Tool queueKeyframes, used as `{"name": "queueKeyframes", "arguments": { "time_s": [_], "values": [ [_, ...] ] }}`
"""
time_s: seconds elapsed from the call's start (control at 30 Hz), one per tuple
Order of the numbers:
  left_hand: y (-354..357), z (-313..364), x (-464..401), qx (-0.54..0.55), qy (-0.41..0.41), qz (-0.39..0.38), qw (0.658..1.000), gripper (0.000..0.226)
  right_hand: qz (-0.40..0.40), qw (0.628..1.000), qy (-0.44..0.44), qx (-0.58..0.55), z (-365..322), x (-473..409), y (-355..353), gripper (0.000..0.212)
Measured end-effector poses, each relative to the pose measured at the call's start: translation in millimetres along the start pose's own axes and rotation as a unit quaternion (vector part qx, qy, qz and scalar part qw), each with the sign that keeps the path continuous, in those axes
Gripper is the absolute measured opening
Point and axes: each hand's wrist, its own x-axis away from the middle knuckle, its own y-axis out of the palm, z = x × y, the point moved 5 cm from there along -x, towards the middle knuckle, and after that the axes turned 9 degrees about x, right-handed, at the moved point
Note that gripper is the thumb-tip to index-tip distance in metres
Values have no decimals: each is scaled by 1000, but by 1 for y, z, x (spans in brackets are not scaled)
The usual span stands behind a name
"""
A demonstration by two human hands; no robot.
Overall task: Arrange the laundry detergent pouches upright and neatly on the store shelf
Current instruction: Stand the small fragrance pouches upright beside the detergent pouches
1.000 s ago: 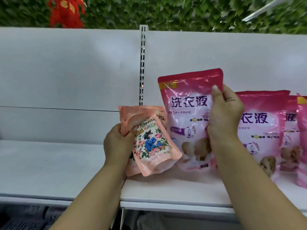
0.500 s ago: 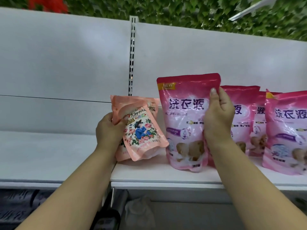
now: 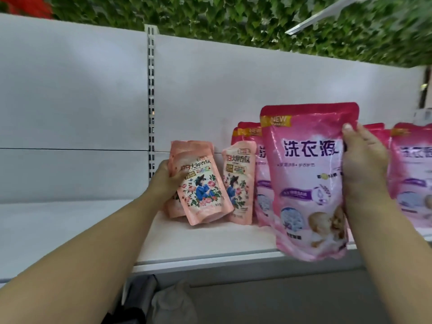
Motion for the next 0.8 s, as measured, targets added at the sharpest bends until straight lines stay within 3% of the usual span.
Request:
{"name": "queueKeyframes", "arguments": {
  "time_s": [0.1,0.17,0.2,0.3,0.47,0.6,0.7,0.8],
  "values": [
    [5,-4,0,3,-29,-18,999,79,48,999,4,21,12,-4,-12,18],
    [-3,-1,4,-82,-34,34,995,113,84,996,2,36,17,-6,-18,31],
    [-7,6,8,-113,-21,63,991,119,95,994,-3,49,18,-7,-20,34],
    [-9,31,26,-167,36,110,979,116,116,990,0,75,25,-14,-22,38],
    [16,72,62,-207,110,81,969,107,96,990,25,105,37,-18,-14,44],
    [76,99,111,-271,225,-31,935,98,7,982,8,187,40,-4,-9,54],
    [105,98,126,-371,311,-8,875,106,-76,970,29,229,46,14,-16,64],
    [126,87,127,-397,304,-64,864,103,-157,952,81,250,63,28,-22,70]
  ]
}}
